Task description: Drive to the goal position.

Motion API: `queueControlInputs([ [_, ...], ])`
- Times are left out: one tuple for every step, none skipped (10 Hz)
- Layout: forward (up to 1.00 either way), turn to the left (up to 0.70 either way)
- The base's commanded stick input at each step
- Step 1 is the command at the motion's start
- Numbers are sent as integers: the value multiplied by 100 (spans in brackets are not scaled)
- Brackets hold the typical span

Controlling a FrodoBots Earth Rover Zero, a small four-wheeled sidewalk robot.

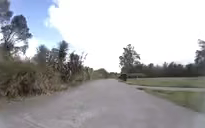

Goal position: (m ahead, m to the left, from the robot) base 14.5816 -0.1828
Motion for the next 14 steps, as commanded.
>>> queueControlInputs([
  [85,0],
  [85,0],
  [85,0],
  [85,0],
  [85,0],
  [85,0],
  [85,0],
  [85,0],
  [85,0],
  [85,0],
  [85,0],
  [85,0],
  [85,0],
  [85,0],
])
